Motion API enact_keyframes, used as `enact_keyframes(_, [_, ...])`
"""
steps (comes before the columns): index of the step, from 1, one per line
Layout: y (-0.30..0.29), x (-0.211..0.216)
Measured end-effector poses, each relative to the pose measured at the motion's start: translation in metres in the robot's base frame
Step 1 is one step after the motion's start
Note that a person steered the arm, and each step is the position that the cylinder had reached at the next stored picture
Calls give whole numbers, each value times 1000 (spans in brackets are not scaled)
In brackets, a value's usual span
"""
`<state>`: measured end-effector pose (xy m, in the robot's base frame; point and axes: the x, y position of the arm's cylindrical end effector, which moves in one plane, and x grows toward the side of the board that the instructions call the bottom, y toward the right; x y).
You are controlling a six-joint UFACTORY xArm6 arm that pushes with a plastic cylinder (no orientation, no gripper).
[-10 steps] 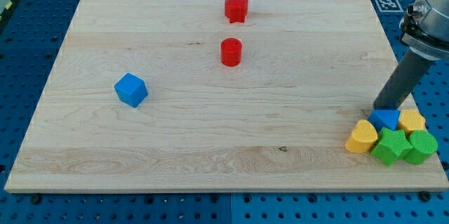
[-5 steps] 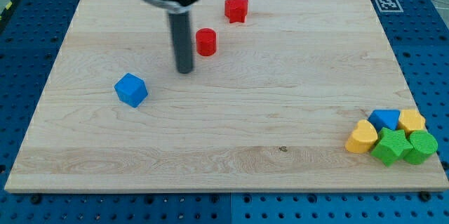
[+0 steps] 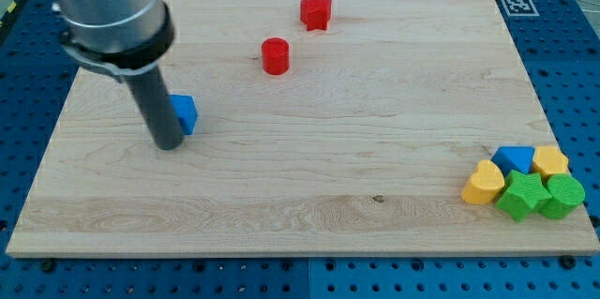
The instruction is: Slide the blue cube into the blue triangle
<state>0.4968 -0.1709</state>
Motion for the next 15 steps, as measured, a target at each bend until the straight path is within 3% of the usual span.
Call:
enact_keyframes(1, [-52,-15])
enact_keyframes(2, [-49,-28])
enact_keyframes(3, [3,-3])
enact_keyframes(4, [28,-8])
enact_keyframes(6, [-13,-36])
enact_keyframes(10, [131,-48])
enact_keyframes(13, [240,-87])
enact_keyframes(15, [302,-147])
